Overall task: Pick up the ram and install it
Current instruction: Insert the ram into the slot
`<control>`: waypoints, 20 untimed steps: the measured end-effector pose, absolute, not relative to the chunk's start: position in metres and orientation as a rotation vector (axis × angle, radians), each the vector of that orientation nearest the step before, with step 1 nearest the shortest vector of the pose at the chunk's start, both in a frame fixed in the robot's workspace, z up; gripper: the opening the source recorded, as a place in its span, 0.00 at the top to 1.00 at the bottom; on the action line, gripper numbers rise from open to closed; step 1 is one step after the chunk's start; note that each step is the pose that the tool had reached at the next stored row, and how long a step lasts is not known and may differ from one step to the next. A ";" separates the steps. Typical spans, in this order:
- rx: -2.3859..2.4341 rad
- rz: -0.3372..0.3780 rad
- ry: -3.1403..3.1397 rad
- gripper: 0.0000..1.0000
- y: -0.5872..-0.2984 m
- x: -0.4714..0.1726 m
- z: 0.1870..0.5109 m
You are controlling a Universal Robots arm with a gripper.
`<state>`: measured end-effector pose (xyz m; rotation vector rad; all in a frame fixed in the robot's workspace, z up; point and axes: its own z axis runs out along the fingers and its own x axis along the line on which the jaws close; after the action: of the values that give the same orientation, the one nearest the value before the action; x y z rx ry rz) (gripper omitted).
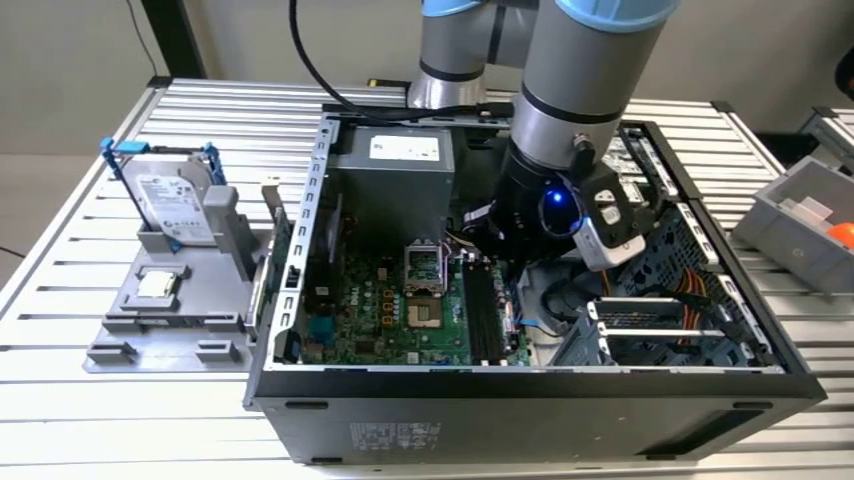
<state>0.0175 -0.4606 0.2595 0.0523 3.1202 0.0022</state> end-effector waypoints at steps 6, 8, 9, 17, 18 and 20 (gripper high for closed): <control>0.052 0.002 3.120 1.00 -0.461 0.017 0.259; 0.052 0.003 3.120 1.00 -0.461 0.017 0.259; 0.052 0.002 3.120 1.00 -0.462 0.018 0.258; 0.052 0.002 3.120 1.00 -0.466 0.018 0.254; 0.052 0.002 3.120 1.00 -0.466 0.018 0.254; 0.052 0.002 3.120 1.00 -0.467 0.017 0.253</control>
<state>0.0173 -0.4675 0.2526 0.0524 3.1202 0.0023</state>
